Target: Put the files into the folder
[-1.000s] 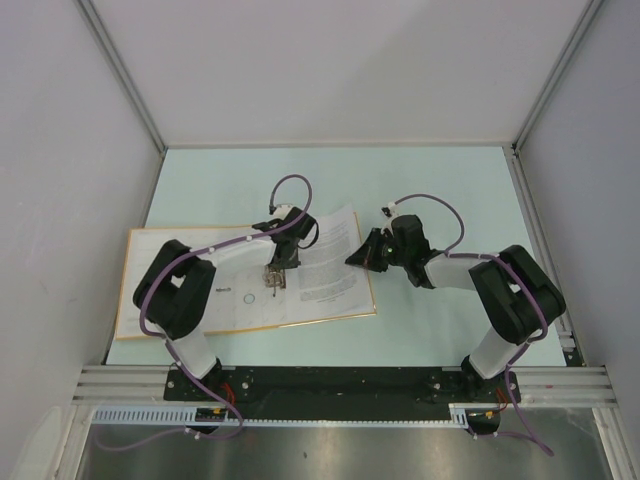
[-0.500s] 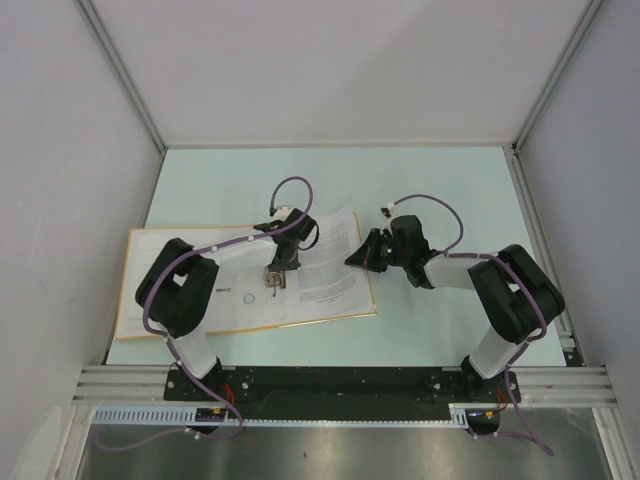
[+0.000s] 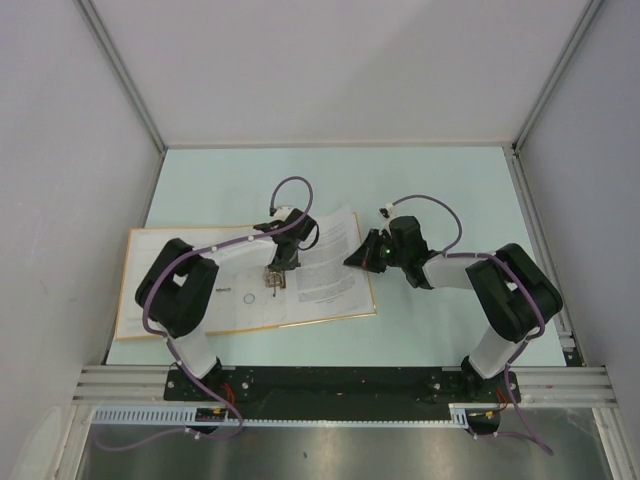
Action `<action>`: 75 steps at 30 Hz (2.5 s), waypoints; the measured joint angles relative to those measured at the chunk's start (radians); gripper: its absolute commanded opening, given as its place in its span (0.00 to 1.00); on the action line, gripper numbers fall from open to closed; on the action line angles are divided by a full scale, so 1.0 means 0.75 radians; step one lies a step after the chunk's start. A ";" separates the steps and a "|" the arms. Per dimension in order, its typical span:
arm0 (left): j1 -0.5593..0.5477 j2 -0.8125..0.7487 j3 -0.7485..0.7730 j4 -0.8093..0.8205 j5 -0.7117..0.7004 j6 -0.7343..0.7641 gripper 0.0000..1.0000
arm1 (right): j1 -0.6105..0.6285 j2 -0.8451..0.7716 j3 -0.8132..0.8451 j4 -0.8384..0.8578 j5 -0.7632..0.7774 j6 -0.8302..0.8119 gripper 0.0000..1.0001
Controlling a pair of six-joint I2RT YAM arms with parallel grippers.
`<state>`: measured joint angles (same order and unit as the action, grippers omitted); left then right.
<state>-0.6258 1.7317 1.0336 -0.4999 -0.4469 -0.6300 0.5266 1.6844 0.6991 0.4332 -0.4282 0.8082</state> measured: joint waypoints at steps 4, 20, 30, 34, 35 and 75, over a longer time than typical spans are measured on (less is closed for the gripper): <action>0.000 0.000 0.000 -0.001 0.000 0.000 0.08 | 0.001 0.001 0.001 -0.001 0.003 -0.001 0.00; 0.000 -0.072 0.000 -0.030 0.006 -0.002 0.04 | 0.018 0.001 0.000 -0.001 0.053 -0.001 0.00; 0.000 -0.073 0.000 -0.030 0.007 -0.002 0.04 | 0.048 0.025 0.000 0.035 0.063 0.016 0.00; 0.000 -0.073 0.000 -0.030 0.007 -0.001 0.04 | 0.054 0.040 0.001 0.045 0.063 0.023 0.00; 0.000 -0.072 0.000 -0.030 0.007 -0.001 0.04 | 0.054 0.044 0.000 0.048 0.063 0.025 0.00; 0.003 -0.089 0.000 -0.005 0.087 0.017 0.57 | 0.064 0.103 0.001 0.098 0.056 0.035 0.00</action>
<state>-0.6235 1.6650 1.0336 -0.5034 -0.3813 -0.6170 0.5743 1.7618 0.6994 0.5068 -0.3859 0.8341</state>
